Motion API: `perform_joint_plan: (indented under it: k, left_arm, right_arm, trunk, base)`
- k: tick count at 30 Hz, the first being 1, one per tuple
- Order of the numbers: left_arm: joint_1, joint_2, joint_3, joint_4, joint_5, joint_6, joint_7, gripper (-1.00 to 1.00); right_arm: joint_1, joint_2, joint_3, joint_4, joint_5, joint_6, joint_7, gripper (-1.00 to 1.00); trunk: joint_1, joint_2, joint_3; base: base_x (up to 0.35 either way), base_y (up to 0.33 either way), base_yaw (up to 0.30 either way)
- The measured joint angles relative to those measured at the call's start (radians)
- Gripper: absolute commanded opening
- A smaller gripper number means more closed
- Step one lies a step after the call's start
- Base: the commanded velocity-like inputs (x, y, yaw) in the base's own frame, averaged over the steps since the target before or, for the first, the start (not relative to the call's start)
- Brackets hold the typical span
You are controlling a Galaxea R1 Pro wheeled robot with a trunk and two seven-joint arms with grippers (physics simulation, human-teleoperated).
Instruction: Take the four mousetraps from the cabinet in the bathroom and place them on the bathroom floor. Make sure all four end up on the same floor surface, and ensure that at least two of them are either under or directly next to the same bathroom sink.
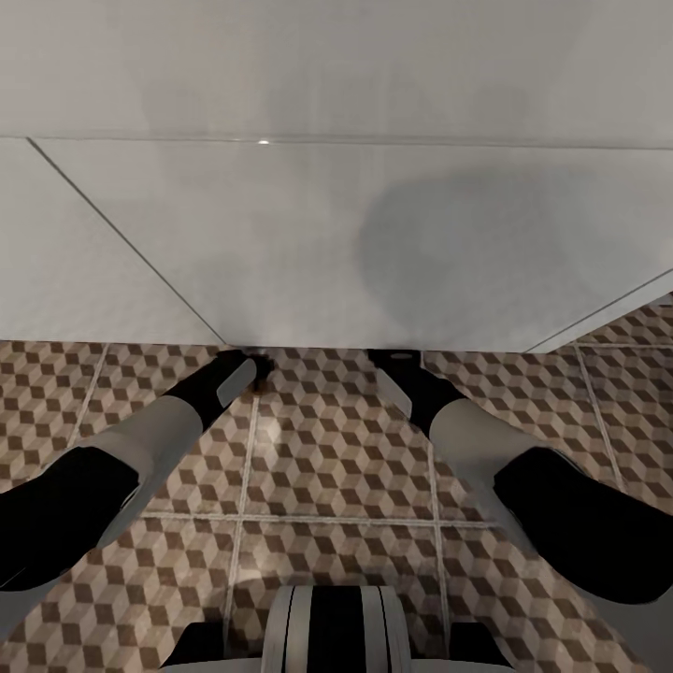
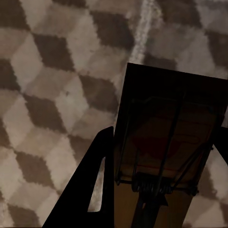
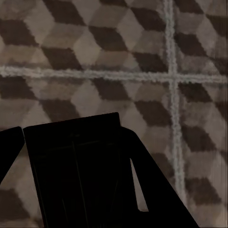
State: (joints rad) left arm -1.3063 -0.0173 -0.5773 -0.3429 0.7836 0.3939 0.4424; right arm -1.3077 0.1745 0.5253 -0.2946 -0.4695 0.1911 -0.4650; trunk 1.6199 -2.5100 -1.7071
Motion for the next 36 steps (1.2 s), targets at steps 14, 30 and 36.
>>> perform_joint_plan:
  k: [14,30,36]
  left_arm:
    - [-0.027,-0.008,0.000,0.076,0.003,-0.009,-0.003,-1.00]
    - [-0.027,-0.008,0.001,0.075,0.003,-0.012,-0.003,-1.00]
    - [-0.027,-0.007,0.000,0.074,0.002,-0.013,-0.003,-1.00]
  right_arm:
    - [-0.030,0.000,-0.002,0.076,-0.002,0.002,0.002,-1.00]
    - [-0.029,0.000,-0.004,0.074,-0.003,0.001,0.002,-1.00]
    - [-0.029,0.000,-0.006,0.073,-0.004,0.001,0.003,-1.00]
  trunk:
    - [0.000,0.000,0.000]
    - [0.000,0.000,0.000]
    - [0.000,0.000,0.000]
  base:
    - [0.000,0.000,0.000]
    - [0.000,0.000,0.000]
    - [0.000,0.000,0.000]
